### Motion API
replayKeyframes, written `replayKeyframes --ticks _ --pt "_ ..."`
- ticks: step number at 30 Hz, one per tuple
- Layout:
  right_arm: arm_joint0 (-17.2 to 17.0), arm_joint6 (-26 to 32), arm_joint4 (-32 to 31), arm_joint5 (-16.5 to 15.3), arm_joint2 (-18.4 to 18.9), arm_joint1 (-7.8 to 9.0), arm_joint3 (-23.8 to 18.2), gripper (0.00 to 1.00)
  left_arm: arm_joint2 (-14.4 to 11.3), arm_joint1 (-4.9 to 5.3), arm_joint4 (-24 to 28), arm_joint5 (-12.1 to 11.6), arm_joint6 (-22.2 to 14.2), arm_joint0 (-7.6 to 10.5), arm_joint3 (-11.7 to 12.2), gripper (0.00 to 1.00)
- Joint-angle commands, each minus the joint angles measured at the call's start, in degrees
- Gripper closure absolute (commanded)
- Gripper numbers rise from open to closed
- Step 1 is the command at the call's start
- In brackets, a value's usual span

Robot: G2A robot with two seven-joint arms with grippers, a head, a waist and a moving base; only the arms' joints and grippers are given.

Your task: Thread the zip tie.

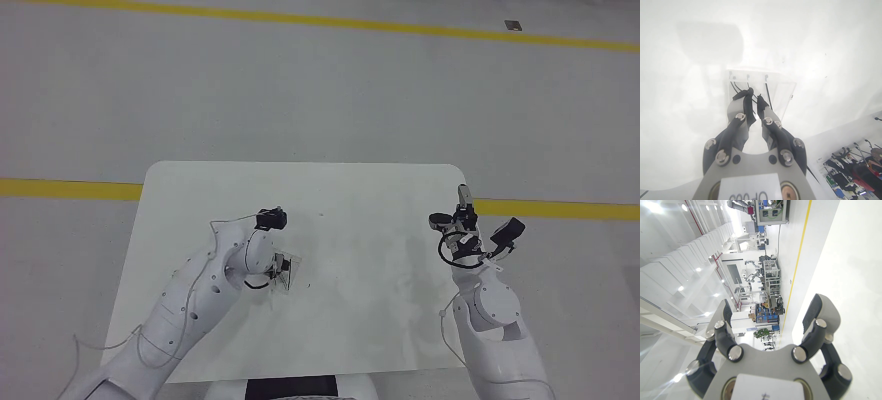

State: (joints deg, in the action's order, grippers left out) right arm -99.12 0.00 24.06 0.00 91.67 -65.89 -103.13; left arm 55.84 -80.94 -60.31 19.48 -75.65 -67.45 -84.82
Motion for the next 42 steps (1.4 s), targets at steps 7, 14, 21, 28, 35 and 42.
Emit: replayKeyframes --ticks 7,14,21,28,35,42 --pt "0.0 0.0 0.0 0.0 0.0 0.0 0.0 0.0 -0.5 -0.42 0.5 0.0 0.5 0.95 2.1 0.96" --pt "0.0 0.0 0.0 0.0 0.0 0.0 0.0 0.0 -0.7 -0.66 0.8 0.0 0.5 1.61 3.5 0.91" --pt "0.0 0.0 0.0 0.0 0.0 0.0 0.0 0.0 -1.0 -0.88 0.9 0.0 0.5 2.04 4.4 0.85" --pt "0.0 0.0 0.0 0.0 0.0 0.0 0.0 0.0 -1.1 -1.09 1.0 0.0 0.6 2.48 5.4 0.83" --pt "0.0 0.0 0.0 0.0 0.0 0.0 0.0 0.0 -1.0 -1.2 1.2 0.0 0.5 2.79 5.2 0.85" --pt "0.0 0.0 0.0 0.0 0.0 0.0 0.0 0.0 -1.1 -1.25 0.9 0.0 0.3 2.76 5.4 0.84"
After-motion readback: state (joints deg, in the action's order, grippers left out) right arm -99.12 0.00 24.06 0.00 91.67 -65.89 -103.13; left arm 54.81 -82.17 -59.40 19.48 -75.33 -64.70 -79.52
